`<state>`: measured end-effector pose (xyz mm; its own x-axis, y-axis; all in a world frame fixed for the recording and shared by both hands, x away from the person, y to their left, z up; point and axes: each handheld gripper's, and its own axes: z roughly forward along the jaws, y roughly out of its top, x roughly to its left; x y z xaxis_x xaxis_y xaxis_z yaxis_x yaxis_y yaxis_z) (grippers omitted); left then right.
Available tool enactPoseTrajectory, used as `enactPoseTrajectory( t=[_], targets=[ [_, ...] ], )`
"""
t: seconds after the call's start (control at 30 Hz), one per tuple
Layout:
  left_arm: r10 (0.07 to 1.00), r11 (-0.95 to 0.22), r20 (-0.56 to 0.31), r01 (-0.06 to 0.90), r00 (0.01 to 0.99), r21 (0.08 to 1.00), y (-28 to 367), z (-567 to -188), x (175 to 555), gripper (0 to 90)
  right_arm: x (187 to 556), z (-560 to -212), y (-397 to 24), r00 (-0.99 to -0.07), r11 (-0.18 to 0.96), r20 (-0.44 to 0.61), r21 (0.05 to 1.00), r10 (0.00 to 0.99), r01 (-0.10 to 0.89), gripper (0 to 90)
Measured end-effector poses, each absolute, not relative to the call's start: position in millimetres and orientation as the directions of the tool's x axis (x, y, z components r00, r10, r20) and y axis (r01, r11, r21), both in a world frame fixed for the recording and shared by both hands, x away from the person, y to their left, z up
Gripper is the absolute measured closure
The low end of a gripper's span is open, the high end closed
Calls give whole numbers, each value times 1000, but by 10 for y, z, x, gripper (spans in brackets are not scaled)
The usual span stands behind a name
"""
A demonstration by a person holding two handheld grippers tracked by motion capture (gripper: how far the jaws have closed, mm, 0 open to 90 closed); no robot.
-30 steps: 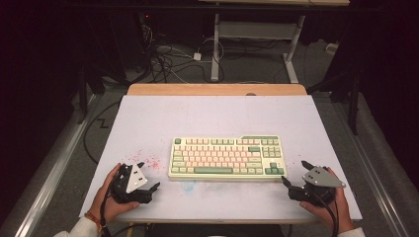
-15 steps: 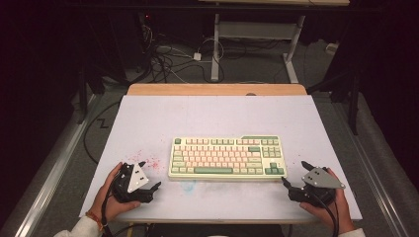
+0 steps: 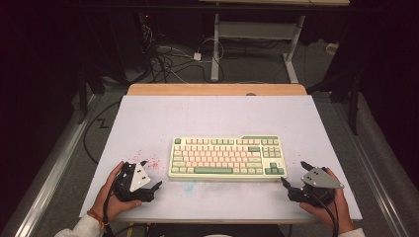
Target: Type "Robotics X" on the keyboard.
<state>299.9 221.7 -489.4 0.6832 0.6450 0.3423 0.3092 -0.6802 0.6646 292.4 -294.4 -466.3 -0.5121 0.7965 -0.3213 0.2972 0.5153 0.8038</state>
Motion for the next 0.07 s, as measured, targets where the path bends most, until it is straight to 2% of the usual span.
enactPoseTrajectory(
  t=[0.07],
  targets=[
    [641,-685,344,310,686,659,2206,-4896,3010,160,2930,-4665,-2951,-511,517,-323,803,796,297,191]
  ],
)
